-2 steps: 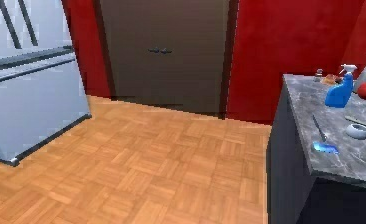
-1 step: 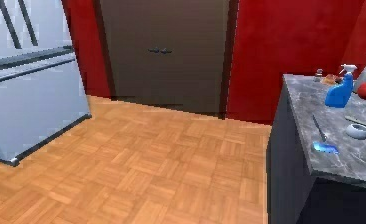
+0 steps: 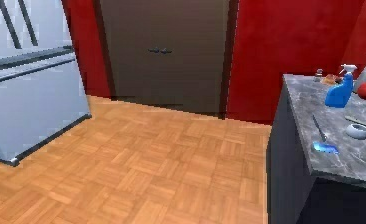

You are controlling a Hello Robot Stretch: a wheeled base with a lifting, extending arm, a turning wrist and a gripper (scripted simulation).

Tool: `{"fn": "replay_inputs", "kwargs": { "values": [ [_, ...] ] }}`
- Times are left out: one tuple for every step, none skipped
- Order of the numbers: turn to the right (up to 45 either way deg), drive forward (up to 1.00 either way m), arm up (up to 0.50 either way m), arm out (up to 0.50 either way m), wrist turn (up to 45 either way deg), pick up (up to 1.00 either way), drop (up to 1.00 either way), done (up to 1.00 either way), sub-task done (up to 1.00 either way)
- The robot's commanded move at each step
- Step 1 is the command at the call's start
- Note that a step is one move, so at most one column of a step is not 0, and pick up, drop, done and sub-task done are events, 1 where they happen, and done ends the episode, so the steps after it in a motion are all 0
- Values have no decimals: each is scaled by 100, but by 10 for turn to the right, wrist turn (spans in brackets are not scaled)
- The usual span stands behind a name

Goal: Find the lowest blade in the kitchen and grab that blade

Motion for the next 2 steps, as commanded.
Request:
{"fn": "replay_inputs", "kwargs": {
  "values": [
    [0,0,10,0,0,0,0,0,0],
    [0,0,0,0,0,0,0,100,0]
  ]
}}
